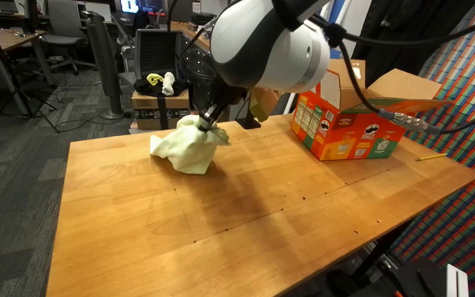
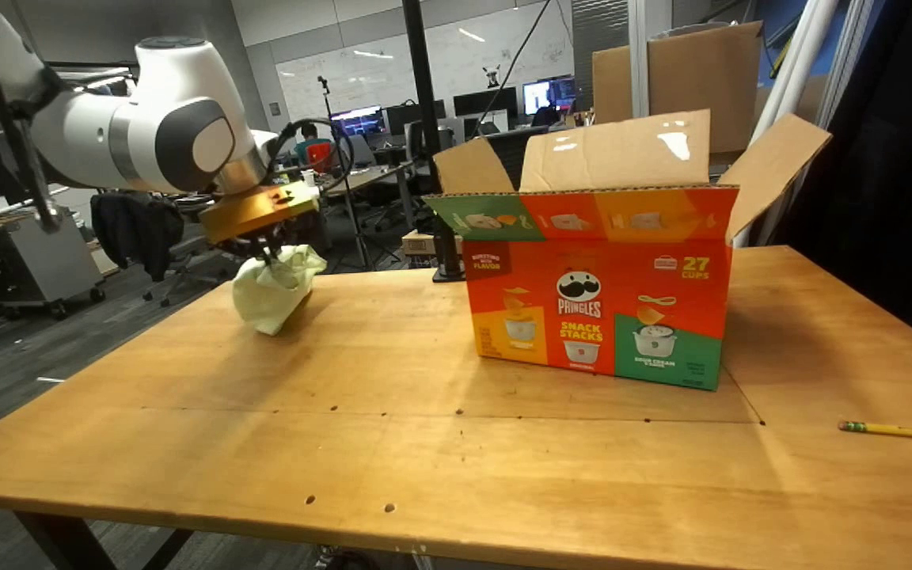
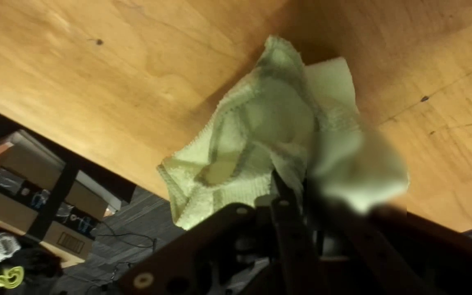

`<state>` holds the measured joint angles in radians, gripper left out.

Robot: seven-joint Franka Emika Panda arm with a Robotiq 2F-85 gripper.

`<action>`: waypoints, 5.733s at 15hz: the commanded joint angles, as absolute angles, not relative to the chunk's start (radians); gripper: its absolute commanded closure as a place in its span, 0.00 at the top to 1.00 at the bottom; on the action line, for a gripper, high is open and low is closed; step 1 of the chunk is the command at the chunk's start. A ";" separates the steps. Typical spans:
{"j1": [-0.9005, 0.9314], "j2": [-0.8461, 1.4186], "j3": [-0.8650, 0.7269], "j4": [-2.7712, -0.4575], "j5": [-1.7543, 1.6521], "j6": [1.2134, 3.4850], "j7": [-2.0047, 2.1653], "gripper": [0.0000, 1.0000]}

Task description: Put the shirts inside the box

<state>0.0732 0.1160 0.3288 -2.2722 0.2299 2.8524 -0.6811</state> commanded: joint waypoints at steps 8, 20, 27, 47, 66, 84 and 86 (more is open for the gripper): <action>-0.033 -0.090 0.209 -2.220 0.232 2.820 -0.588 0.02; -0.172 -0.052 0.117 -2.001 0.196 2.857 -0.388 0.02; -0.238 -0.072 0.085 -1.962 0.186 2.928 -0.301 0.02; -0.442 -0.317 0.033 -2.284 -0.112 2.956 0.032 0.02; -0.485 -0.381 0.052 -2.441 -0.148 2.922 0.098 0.33; -0.487 -0.381 0.052 -2.441 -0.149 2.921 0.098 0.33; -0.487 -0.381 0.052 -2.441 -0.149 2.921 0.098 0.33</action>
